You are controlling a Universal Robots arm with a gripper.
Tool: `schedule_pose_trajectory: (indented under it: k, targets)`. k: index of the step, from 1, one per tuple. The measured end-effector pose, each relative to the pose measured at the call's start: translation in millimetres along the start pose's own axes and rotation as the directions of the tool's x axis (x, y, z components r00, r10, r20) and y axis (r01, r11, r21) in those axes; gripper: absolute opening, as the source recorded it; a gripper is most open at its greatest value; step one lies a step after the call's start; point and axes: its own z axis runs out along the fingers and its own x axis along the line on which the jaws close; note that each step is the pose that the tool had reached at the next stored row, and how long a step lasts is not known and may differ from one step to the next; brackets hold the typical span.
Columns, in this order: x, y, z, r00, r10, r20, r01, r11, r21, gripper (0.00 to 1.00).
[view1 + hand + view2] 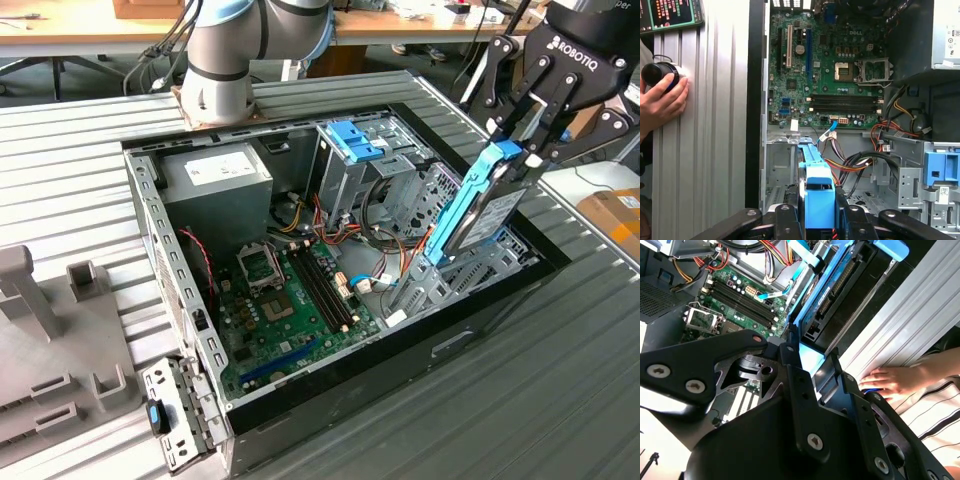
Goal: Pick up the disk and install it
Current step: 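Pick up the disk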
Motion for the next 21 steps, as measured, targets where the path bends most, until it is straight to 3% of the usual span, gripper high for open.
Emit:
schedule_pose_trajectory:
  k: [10,13,16,21]
  targets:
    - [0.1,-4.8,11.2,0.9993,0.036,0.0003,-0.036,0.9993,-0.0003,0.36]
    - [0.4,-4.9,17.7,0.9992,0.04,0.0005,-0.04,0.9992,-0.0004,0.36]
    - [0.5,-5.0,19.0,0.9992,0.041,0.0003,-0.041,0.9992,-0.0004,0.36]
    - [1.3,-4.9,32.4,0.9992,0.041,0.001,-0.041,0.9992,-0.0004,0.36]
